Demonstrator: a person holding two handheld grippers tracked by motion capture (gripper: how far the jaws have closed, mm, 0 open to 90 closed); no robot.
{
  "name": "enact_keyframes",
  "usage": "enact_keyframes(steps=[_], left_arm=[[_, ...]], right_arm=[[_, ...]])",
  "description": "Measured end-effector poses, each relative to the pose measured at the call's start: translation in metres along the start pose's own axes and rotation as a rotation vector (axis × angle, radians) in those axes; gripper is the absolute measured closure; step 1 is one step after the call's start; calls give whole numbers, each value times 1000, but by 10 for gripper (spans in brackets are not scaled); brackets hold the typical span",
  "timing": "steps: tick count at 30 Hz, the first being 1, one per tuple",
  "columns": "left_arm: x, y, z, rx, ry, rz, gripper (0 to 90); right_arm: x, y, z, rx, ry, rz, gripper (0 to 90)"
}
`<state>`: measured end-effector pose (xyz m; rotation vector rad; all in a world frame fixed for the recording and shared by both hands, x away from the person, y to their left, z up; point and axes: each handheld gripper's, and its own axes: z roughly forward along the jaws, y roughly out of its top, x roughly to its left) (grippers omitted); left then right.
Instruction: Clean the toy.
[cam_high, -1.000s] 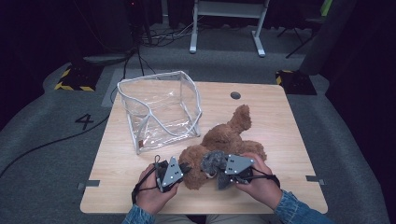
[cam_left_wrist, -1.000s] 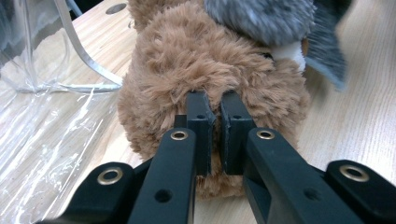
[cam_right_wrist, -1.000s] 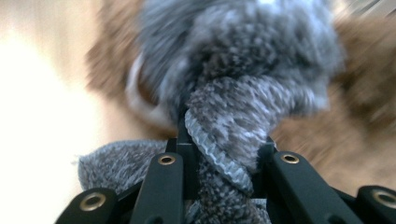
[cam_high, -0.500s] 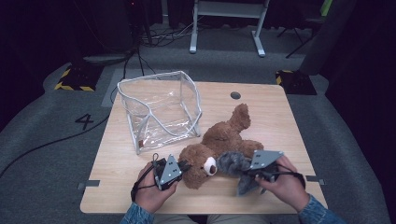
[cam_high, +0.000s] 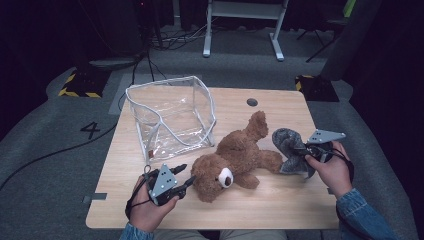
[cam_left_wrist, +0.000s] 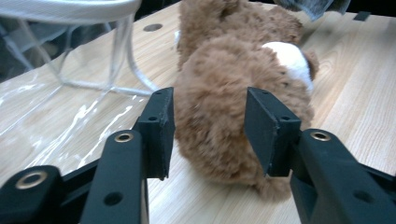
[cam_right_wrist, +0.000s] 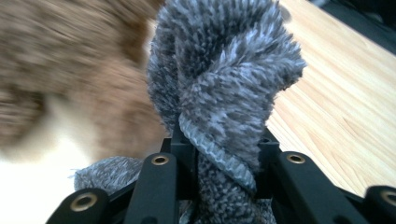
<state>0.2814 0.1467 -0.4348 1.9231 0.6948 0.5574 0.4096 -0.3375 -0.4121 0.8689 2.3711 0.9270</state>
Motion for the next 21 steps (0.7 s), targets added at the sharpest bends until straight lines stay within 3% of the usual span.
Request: enact_keyframes(steps=[4, 7, 10, 11, 16, 17, 21], left_arm=[[1, -3, 1, 19, -9, -10, 493], [-1, -5, 5, 33, -23, -11, 475], [-2, -6, 7, 47, -29, -7, 464], [-2, -6, 8, 45, -31, -9, 463], [-2, -6, 7, 41, -25, -8, 460], [-3, -6, 7, 37, -27, -14, 459], [-5, -7, 9, 41, -36, -12, 457]], right_arm=[[-13, -13, 21, 34, -23, 26, 588], [-14, -17, 28, 28, -68, 41, 383], [-5, -8, 23, -34, -65, -5, 323], [-1, -4, 20, -51, -61, -44, 322], [37, 25, 11, -128, 65, -136, 339], [44, 30, 10, -136, 91, -176, 341], [71, 48, 20, -218, 241, -265, 361]])
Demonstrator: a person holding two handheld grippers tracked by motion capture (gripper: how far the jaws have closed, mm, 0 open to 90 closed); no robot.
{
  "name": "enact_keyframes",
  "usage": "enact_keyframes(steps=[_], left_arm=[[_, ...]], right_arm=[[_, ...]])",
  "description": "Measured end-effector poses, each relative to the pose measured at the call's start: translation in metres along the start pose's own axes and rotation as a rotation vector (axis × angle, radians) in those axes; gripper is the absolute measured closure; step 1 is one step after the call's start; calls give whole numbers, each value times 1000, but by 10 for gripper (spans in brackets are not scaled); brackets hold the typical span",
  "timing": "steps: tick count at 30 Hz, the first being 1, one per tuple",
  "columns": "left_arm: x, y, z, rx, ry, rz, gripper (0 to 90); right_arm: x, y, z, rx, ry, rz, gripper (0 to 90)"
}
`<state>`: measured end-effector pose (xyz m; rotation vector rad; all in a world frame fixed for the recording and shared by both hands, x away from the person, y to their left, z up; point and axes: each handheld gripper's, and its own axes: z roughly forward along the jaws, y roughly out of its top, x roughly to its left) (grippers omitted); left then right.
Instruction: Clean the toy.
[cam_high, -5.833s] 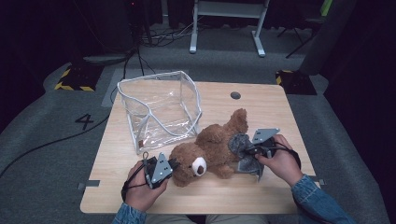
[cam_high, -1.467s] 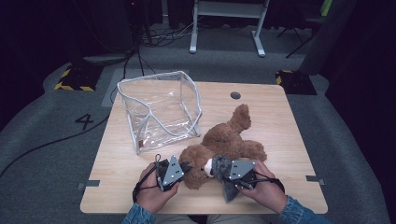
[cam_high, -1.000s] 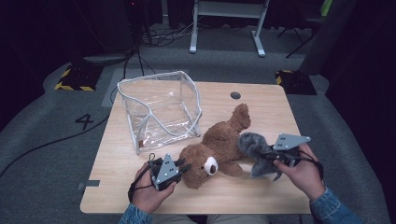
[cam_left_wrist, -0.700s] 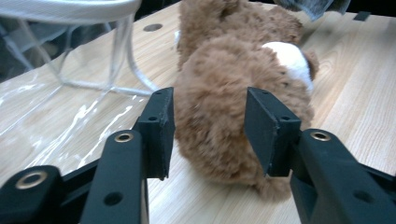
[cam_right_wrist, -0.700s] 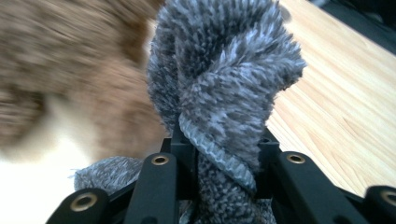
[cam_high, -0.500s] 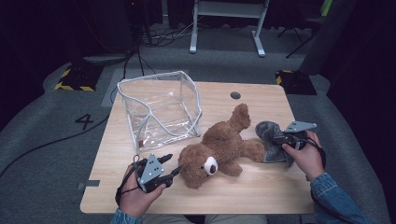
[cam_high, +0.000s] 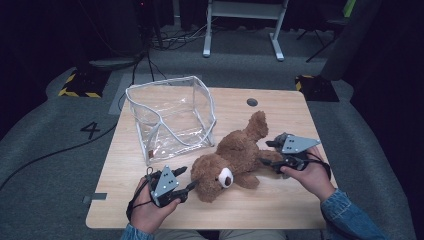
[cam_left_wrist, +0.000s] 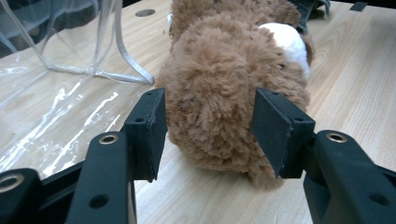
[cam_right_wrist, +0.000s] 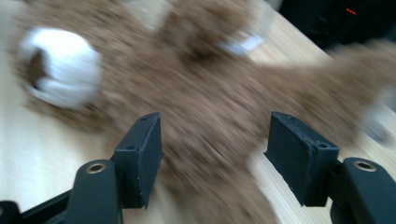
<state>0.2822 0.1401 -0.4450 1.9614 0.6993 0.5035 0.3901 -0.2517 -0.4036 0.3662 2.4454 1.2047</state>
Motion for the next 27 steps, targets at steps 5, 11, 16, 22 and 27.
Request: enact_keyframes(steps=[5, 11, 16, 22, 27], left_arm=[[-1, -2, 1, 7, -4, 0, 453], [0, -3, -2, -1, 1, -12, 453], [0, -4, -1, 2, 0, -14, 451], [0, -4, -1, -3, 0, -17, 448], [0, -5, 0, 1, -3, -21, 445]], right_arm=[[20, 17, 30, 3, 93, -131, 375], [27, 26, 61, 68, 100, -265, 301], [25, 26, 77, 92, 96, -297, 279], [22, 21, 87, 111, 111, -307, 261], [19, 17, 92, 98, 109, -307, 263]])
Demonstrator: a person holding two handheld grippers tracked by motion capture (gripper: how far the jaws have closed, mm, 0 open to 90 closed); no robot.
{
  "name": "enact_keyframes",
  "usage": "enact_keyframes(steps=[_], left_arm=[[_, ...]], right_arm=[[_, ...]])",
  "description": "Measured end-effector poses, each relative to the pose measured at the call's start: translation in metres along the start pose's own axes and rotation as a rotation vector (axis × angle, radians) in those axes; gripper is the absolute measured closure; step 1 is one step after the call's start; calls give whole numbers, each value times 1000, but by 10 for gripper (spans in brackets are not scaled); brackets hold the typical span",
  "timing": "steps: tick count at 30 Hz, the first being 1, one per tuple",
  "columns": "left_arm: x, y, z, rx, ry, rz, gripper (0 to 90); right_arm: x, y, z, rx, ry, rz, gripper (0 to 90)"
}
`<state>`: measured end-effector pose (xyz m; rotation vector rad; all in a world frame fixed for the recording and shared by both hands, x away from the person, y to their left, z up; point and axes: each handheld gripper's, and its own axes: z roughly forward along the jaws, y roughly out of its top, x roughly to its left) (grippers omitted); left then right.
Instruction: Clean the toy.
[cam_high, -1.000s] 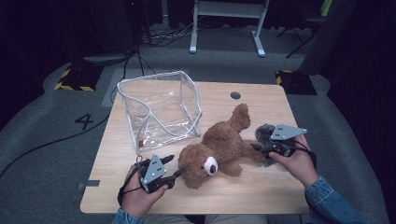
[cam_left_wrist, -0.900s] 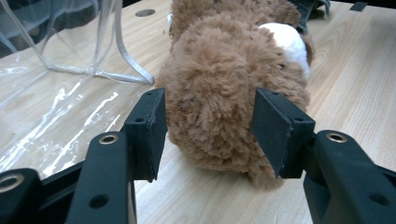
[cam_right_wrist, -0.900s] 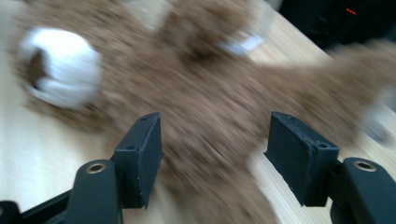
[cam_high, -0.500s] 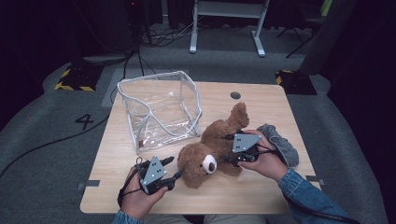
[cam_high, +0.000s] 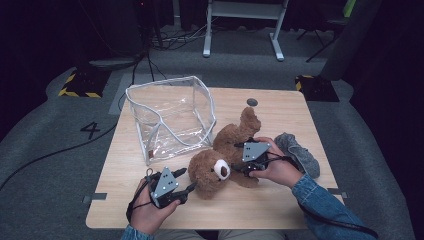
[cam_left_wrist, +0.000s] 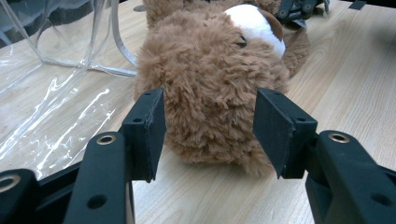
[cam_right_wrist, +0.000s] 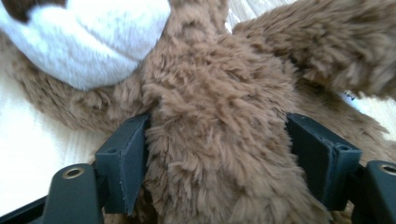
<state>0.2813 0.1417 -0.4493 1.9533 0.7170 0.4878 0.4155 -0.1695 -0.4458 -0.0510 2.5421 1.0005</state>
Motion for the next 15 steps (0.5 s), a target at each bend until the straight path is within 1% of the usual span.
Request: enact_keyframes(steps=[1, 3, 4, 6, 8, 9, 10, 11, 13, 15], left_arm=[[0, 0, 0, 0, 1, 0, 445], [0, 0, 0, 0, 0, -1, 444], [0, 0, 0, -2, -2, -4, 444], [0, 0, 0, -2, -3, -4, 443], [0, 0, 0, -1, -2, -2, 443], [0, 0, 0, -1, -3, -3, 442], [0, 0, 0, -2, -3, -4, 442], [0, 0, 0, -2, -3, -7, 442], [0, 0, 0, -2, -3, -6, 442], [0, 0, 0, -3, -1, -4, 442]], right_arm=[[1, 0, 1, 17, -1, -2, 263], [2, -1, 5, 40, -3, -46, 261], [3, -1, 6, 50, -6, -45, 258], [4, 0, 9, 71, -5, -66, 258], [3, 0, 10, 72, -9, -73, 259], [2, 1, 12, 87, -15, -84, 262], [3, 2, 13, 86, -12, -88, 269], [3, 2, 13, 99, -18, -95, 286], [3, 3, 14, 114, -20, -93, 367], [3, 5, 15, 131, -17, -76, 445]])
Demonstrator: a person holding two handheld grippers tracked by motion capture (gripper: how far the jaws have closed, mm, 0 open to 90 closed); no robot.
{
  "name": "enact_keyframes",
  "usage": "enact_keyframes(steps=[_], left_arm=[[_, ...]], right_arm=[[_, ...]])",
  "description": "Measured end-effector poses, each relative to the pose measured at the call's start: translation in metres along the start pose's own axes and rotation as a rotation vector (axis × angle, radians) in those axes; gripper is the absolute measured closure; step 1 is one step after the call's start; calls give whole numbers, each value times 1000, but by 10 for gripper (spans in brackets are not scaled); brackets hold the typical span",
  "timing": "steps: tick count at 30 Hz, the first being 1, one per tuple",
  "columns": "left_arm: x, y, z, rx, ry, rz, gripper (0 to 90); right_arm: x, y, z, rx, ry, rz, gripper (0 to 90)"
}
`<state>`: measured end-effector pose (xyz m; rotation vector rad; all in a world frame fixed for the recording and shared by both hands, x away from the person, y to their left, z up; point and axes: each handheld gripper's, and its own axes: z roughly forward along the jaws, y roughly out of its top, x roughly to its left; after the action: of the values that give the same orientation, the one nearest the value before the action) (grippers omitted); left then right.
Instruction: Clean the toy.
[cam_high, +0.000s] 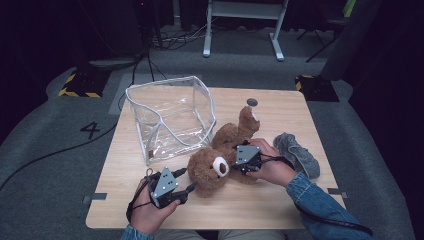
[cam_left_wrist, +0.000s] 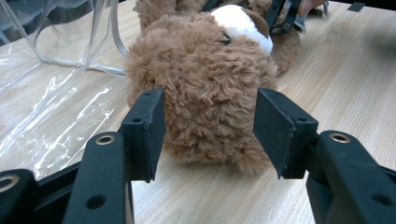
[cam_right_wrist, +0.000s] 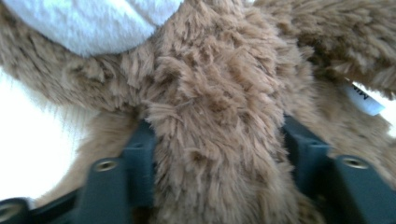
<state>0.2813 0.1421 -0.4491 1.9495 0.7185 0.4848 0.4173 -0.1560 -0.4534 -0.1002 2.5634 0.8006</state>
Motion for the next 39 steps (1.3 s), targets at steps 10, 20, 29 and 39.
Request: enact_keyframes(steps=[10, 20, 29, 39], left_arm=[[2, 0, -2, -10, 6, -9, 442], [9, 2, -8, -50, 19, -32, 444], [8, 8, 3, -48, -13, -12, 444], [5, 14, 17, -49, -53, -2, 444]], right_arm=[[-2, 5, -7, -26, -10, 55, 732], [1, 15, -59, -203, 65, 317, 731], [9, -4, -131, -334, 51, 624, 722], [25, -78, -184, -271, -170, 948, 694]])
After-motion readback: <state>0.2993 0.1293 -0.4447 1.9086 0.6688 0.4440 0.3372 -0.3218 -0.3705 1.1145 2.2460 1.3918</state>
